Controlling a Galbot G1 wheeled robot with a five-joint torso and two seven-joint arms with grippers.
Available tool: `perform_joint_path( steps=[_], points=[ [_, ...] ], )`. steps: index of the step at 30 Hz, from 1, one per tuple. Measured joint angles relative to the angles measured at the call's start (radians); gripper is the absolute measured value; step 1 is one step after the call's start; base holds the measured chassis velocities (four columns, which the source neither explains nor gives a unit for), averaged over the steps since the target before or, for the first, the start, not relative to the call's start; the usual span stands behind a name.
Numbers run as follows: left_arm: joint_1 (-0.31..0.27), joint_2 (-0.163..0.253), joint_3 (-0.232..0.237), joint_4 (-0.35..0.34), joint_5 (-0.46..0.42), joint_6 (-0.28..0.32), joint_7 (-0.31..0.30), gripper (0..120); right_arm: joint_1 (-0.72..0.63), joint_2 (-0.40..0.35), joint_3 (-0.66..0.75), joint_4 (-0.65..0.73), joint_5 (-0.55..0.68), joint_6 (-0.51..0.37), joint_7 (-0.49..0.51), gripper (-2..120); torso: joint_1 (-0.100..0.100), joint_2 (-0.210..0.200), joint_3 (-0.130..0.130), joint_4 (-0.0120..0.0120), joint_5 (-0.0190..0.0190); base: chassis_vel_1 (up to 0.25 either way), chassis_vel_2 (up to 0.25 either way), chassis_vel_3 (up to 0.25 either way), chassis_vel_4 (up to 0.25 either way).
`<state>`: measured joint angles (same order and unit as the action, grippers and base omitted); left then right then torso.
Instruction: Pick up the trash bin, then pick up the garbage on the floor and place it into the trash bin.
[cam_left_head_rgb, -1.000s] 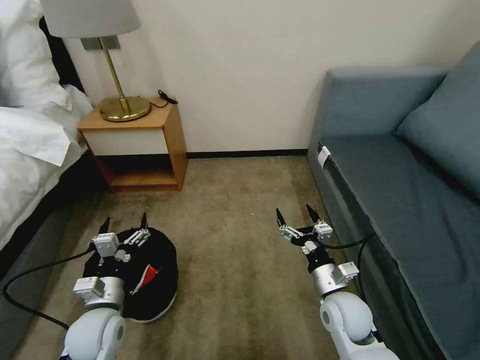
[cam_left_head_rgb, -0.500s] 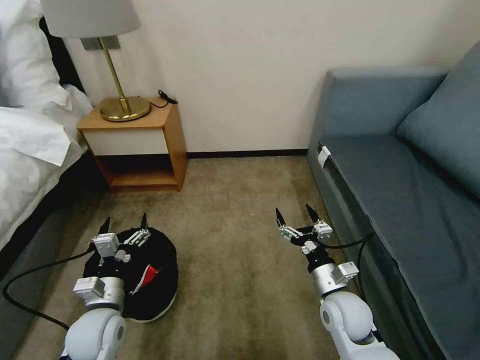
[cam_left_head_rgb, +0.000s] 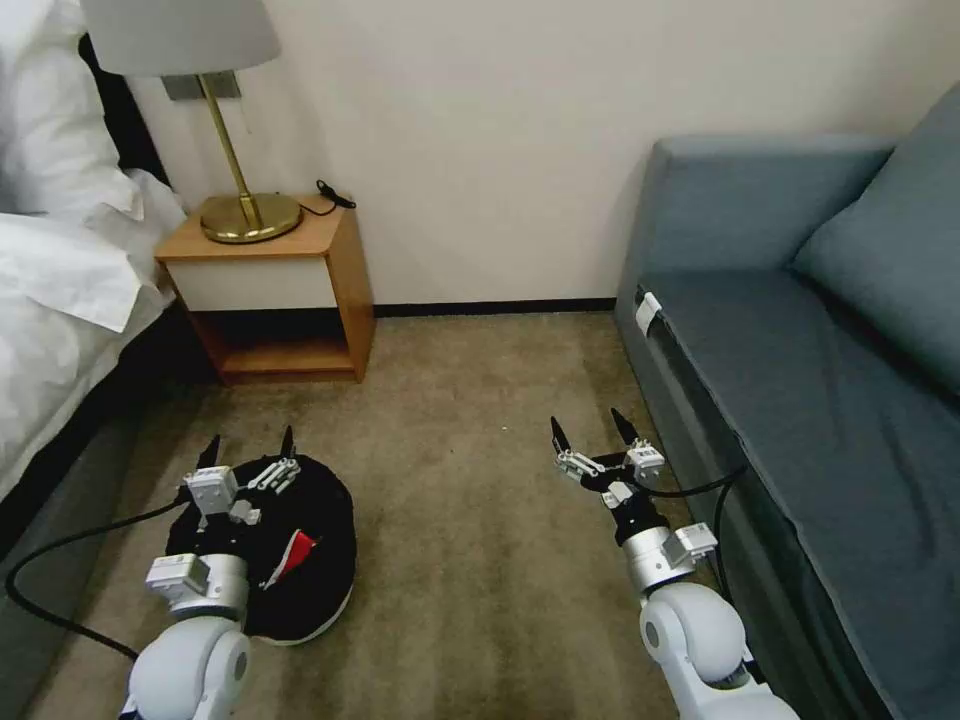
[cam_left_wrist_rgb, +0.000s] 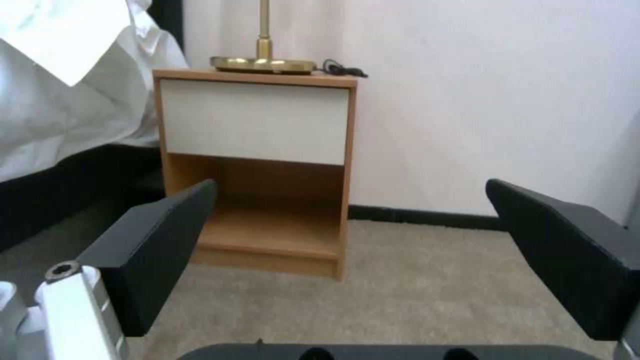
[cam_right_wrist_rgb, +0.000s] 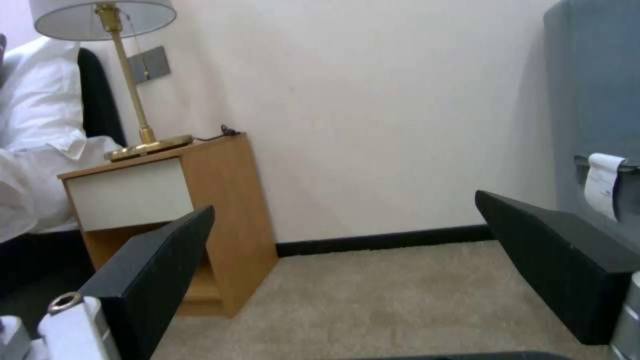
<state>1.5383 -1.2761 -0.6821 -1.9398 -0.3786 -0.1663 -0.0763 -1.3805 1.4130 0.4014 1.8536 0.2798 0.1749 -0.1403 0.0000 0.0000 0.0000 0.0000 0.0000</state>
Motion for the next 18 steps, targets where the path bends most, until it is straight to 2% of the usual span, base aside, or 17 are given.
perform_joint_path(
  steps=[18],
  points=[
    [0.0,0.0,0.0,0.0,0.0,0.0,-0.001,100,0.0,0.0,0.0,-0.001,0.0,0.0,0.0,100,0.0,0.0,0.0,0.0,0.0,0.0,0.0,0.0,0.0]
  ],
)
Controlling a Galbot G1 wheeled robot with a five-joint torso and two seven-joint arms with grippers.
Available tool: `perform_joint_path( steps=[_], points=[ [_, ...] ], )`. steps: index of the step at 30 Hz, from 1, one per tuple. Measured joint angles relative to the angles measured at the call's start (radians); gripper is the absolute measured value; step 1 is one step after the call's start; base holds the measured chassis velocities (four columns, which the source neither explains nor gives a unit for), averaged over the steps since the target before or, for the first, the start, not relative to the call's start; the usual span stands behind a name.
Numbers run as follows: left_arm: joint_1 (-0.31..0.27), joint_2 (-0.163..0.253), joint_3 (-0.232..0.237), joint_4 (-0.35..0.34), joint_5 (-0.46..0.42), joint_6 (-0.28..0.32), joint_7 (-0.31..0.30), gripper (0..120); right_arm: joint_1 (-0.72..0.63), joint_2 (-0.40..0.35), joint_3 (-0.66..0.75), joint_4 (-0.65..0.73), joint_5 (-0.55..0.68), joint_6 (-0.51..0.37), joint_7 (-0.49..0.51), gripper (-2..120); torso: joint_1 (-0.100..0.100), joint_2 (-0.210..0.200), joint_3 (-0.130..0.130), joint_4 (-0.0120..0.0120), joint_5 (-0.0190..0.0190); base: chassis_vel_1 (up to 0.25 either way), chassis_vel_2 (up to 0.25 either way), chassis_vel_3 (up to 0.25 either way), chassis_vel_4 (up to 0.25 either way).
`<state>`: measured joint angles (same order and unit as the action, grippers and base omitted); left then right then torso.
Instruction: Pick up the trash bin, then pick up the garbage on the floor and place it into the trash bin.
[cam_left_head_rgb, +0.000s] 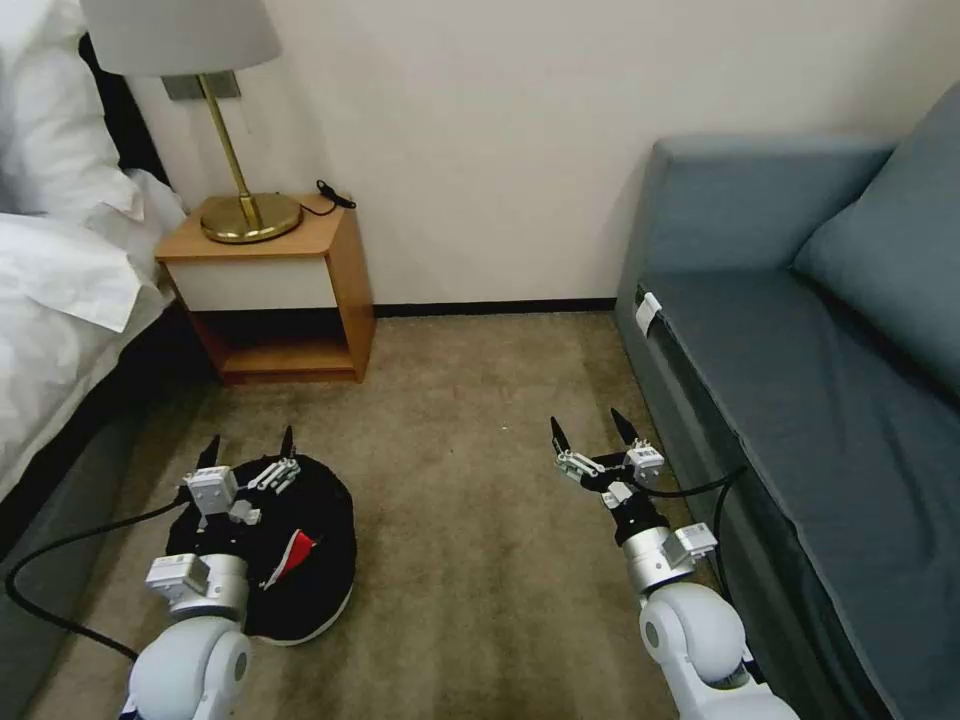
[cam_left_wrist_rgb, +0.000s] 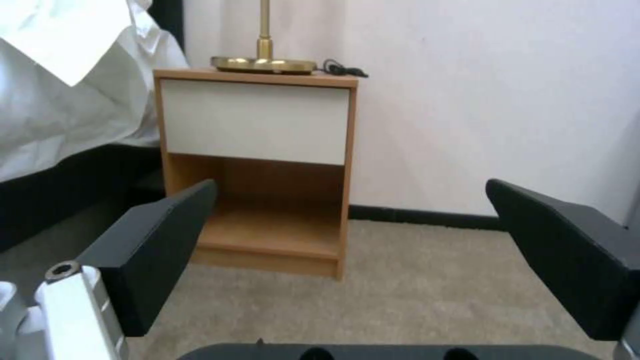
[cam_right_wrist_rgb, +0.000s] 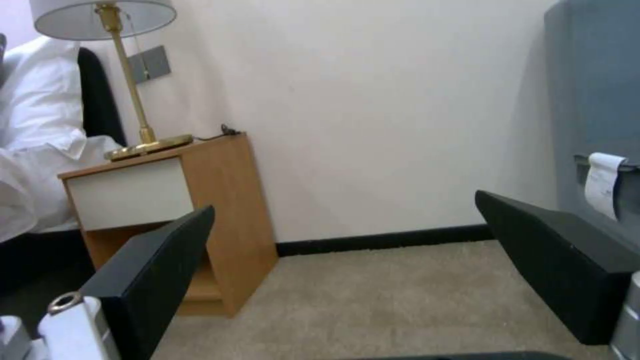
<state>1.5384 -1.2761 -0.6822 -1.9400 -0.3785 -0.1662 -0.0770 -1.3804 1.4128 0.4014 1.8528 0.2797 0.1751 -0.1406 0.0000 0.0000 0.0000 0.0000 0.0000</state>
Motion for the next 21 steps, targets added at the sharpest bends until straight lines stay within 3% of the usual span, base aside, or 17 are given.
perform_joint_path(
  steps=[21],
  points=[
    [0.0,0.0,0.0,0.0,0.0,0.0,0.0,100,0.0,0.0,0.0,0.0,0.0,0.0,0.0,100,0.0,0.0,0.0,0.0,0.0,0.0,0.0,0.0,0.0]
  ],
)
